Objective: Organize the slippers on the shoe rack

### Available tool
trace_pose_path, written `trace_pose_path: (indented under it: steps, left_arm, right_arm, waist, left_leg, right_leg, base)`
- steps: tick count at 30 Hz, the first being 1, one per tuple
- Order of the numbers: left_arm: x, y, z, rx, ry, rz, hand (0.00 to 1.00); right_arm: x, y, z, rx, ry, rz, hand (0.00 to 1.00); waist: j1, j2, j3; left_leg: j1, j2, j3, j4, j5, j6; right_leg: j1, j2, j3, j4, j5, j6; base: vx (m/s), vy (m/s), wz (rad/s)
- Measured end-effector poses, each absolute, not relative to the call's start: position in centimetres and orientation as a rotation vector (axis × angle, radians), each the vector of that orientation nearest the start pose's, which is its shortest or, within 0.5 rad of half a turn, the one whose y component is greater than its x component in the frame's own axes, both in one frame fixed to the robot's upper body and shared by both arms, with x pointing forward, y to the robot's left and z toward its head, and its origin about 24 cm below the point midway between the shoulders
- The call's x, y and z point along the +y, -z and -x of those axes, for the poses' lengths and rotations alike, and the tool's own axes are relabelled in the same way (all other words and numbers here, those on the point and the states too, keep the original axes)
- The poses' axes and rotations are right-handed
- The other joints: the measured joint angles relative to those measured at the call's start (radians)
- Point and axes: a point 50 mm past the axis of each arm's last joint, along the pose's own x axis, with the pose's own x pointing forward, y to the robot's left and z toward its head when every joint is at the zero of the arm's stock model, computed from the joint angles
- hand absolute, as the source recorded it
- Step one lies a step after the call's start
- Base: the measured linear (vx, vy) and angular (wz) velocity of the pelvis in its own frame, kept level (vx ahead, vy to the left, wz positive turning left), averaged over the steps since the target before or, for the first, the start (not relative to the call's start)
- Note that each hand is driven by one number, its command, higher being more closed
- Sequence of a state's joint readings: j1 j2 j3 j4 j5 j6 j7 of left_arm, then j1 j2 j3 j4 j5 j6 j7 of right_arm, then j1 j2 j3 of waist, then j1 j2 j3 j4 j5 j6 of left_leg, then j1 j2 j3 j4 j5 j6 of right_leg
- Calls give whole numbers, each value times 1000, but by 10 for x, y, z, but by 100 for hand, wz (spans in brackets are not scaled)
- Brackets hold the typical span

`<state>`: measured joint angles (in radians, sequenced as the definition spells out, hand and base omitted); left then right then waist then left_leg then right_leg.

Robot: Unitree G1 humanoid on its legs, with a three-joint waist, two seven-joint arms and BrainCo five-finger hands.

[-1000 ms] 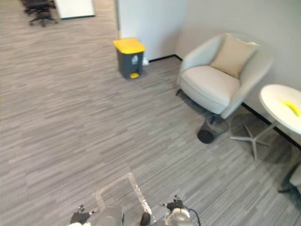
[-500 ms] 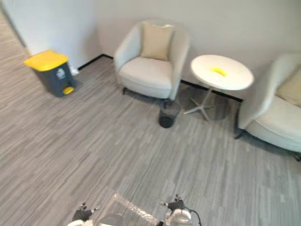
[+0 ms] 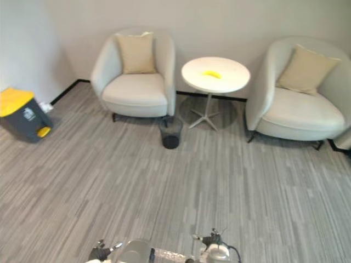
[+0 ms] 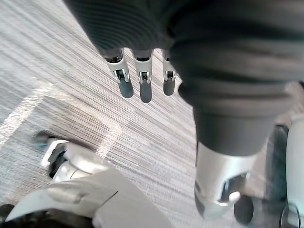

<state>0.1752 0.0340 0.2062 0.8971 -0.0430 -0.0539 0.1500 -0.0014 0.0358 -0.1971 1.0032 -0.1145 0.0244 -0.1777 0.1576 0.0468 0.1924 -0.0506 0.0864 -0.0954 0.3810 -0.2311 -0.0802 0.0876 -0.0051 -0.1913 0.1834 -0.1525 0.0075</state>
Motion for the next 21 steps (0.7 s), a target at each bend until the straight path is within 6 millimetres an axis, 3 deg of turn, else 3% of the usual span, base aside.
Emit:
trace_pose_path:
  steps: [2,5,10,21]
  left_arm:
    - [213,152,-87,1009,-427,2,0]
    - [214,154,-82,1036,-427,-5,0]
    - [209,155,-82,1042,-414,-6,0]
    - [210,157,-73,1061,-461,28,0]
  right_arm:
    - [-165,156,-122,1061,265,52,0]
    - [-166,157,-119,1067,274,49,0]
    - [-167,156,-118,1069,324,22,0]
    - [-173,158,-110,1085,415,-53,0]
  waist:
    - [-6,-34,-28]
    - [-21,-44,-52]
    - [-25,-29,-57]
    - [-30,-36,-72]
  left_leg:
    - [24,-29,25,-56,24,13]
    - [55,-66,29,-92,31,25]
    - [84,-80,52,-104,31,25]
    - [140,-57,94,-165,40,41]
  right_leg:
    - [15,-33,3,-52,31,13]
    - [52,-59,3,-103,46,36]
    - [84,-77,8,-121,52,45]
    - [87,-67,42,-131,59,44]
  base:
    - [202,170,-10]
    - [172,118,1]
    - [87,54,-4]
    - [-58,-16,-13]
